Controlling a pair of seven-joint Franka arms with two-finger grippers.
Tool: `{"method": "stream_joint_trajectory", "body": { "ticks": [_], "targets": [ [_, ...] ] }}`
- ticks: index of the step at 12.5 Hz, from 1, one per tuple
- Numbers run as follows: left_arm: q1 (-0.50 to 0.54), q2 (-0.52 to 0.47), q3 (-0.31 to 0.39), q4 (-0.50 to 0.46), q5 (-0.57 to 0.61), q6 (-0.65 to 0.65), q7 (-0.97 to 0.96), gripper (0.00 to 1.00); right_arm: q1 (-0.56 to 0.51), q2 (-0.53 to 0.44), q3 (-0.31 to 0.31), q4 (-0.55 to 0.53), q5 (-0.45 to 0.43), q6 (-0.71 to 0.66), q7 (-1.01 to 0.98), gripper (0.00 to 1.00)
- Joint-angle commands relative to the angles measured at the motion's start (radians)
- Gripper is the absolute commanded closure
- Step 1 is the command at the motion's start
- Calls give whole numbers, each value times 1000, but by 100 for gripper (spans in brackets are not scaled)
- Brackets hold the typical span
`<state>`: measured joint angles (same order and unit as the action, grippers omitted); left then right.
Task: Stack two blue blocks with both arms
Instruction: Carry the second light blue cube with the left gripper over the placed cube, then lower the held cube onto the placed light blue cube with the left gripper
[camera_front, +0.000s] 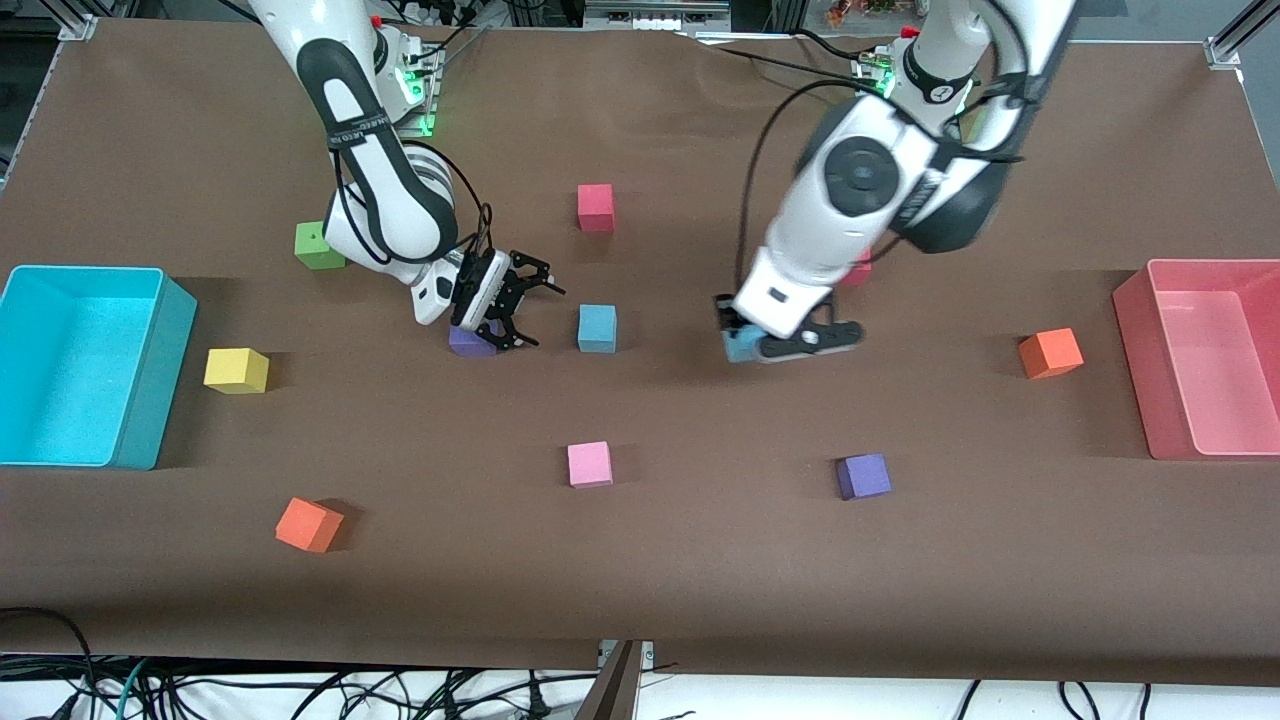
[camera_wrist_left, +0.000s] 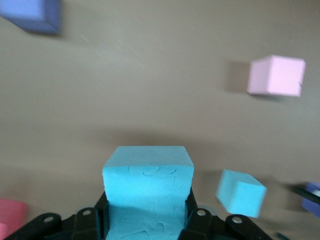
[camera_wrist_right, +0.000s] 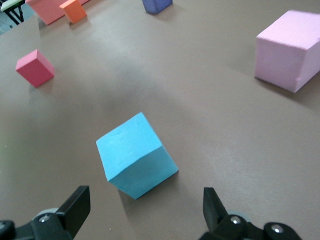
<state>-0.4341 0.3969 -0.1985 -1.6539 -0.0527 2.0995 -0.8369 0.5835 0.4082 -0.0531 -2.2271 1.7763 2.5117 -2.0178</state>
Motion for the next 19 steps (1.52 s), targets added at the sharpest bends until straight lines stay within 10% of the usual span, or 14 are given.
{"method": "stream_joint_trajectory", "body": {
  "ticks": [1, 12, 19],
  "targets": [
    [-116, 140, 28, 188, -9, -26, -124, 100, 18, 23, 7, 27, 26, 19, -59, 0],
    [-368, 410, 162, 460, -9, -18, -289, 100, 47, 103, 38, 72, 46, 22, -141, 0],
    [-396, 438, 175, 459, -7, -9, -286, 100, 45, 112, 38, 69, 46, 22, -145, 0]
  ]
}}
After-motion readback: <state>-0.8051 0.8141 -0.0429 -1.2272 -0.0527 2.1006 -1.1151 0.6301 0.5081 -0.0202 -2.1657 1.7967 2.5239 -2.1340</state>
